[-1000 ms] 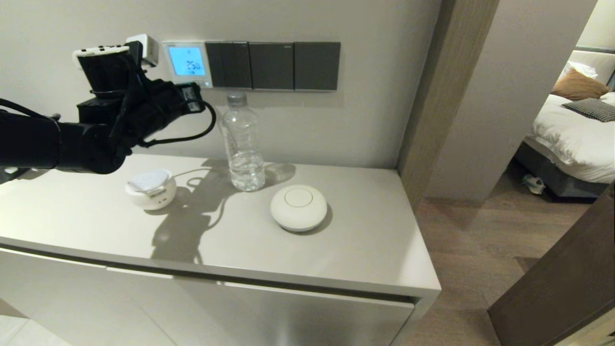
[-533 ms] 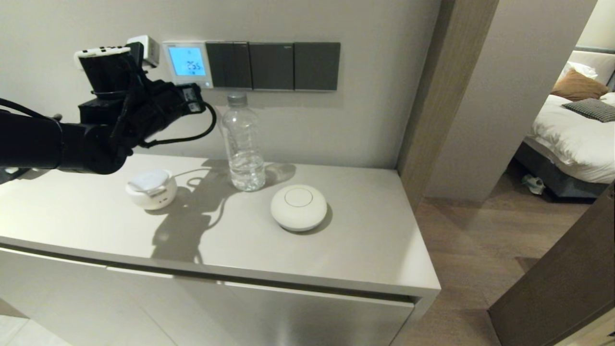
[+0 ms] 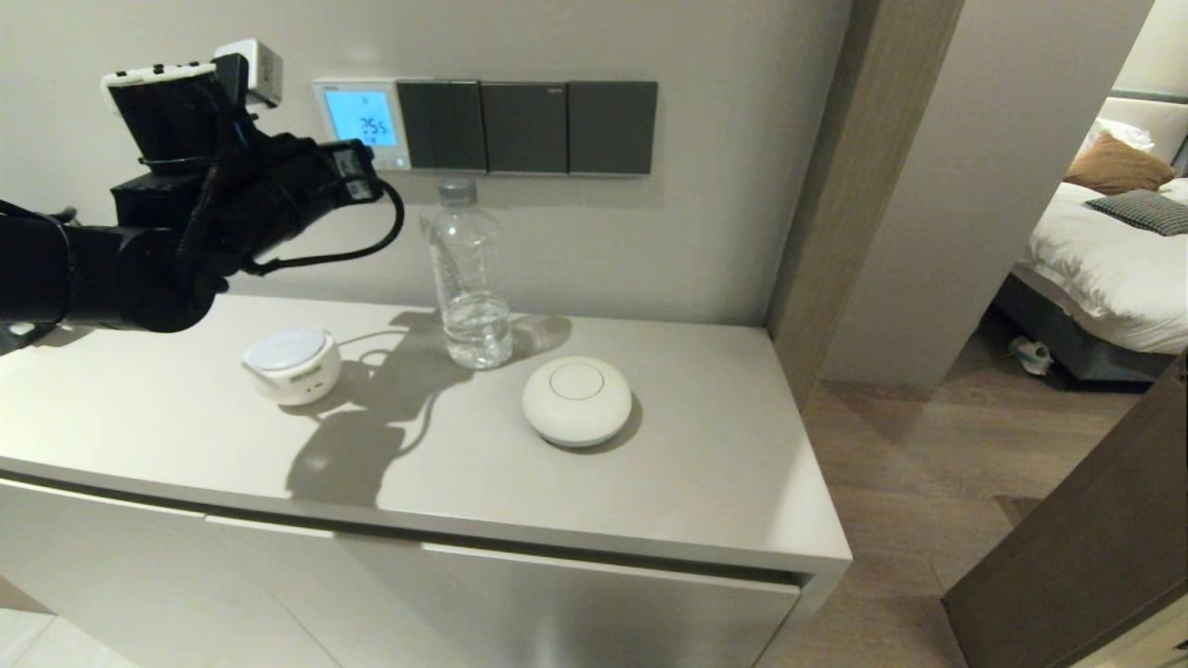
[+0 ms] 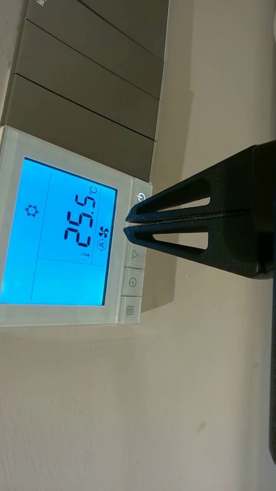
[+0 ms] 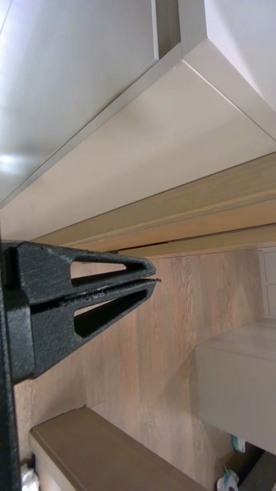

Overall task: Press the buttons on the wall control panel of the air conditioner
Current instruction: Press the temperature increase button

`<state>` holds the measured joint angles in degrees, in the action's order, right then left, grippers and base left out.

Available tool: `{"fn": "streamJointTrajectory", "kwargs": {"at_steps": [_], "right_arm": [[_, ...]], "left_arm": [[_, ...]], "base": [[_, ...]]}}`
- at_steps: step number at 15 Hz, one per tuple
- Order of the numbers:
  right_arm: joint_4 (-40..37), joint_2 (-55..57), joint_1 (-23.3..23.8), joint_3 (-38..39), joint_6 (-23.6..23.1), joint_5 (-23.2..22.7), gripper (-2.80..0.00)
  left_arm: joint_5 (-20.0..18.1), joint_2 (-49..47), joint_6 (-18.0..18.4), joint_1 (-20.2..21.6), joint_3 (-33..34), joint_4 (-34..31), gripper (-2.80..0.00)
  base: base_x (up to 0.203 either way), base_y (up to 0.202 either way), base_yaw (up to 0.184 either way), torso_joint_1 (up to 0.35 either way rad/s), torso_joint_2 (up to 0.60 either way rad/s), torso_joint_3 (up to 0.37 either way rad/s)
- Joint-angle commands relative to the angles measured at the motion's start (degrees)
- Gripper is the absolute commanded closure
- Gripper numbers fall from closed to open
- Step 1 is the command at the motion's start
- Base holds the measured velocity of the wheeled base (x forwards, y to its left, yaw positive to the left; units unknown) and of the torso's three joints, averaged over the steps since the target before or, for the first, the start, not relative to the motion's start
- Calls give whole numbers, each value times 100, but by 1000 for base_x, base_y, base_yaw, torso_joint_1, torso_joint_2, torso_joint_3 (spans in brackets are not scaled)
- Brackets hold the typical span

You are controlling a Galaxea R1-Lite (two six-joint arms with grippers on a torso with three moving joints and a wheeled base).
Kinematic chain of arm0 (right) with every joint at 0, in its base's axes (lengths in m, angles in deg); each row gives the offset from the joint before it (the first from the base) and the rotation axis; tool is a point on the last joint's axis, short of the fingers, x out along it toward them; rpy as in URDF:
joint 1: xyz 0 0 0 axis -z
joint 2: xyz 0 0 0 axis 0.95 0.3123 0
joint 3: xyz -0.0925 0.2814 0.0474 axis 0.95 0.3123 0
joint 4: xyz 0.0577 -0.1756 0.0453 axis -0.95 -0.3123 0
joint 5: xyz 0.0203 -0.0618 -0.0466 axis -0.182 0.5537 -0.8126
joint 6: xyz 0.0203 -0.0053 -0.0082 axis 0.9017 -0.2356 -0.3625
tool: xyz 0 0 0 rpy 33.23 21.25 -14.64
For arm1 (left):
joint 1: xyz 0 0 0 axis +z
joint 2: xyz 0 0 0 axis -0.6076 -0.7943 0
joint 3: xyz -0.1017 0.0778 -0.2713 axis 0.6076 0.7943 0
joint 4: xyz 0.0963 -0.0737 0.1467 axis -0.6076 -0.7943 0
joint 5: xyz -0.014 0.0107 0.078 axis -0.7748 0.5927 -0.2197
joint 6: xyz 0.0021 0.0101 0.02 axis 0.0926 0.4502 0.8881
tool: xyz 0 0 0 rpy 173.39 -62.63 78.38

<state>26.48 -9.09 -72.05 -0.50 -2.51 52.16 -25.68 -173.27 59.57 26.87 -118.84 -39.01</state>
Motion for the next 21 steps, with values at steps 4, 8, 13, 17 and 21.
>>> {"fn": "streamJointTrajectory", "kwargs": {"at_steps": [4, 8, 13, 17, 21], "right_arm": [[2, 0, -2, 18, 2, -1, 0], [2, 0, -2, 18, 2, -1, 0], [2, 0, -2, 18, 2, -1, 0], [2, 0, -2, 18, 2, -1, 0], [2, 0, -2, 15, 2, -1, 0]], "left_arm": [[-1, -144, 5, 0, -57, 15, 0], [0, -358, 5, 0, -138, 12, 0], [5, -517, 5, 7, -252, 7, 0], [9, -465, 5, 5, -216, 20, 0], [21, -200, -4, 0, -104, 27, 0]], "base": [[0, 0, 0, 0, 0, 0], [0, 0, 0, 0, 0, 0], [0, 0, 0, 0, 0, 0], [0, 0, 0, 0, 0, 0], [0, 0, 0, 0, 0, 0]]}}
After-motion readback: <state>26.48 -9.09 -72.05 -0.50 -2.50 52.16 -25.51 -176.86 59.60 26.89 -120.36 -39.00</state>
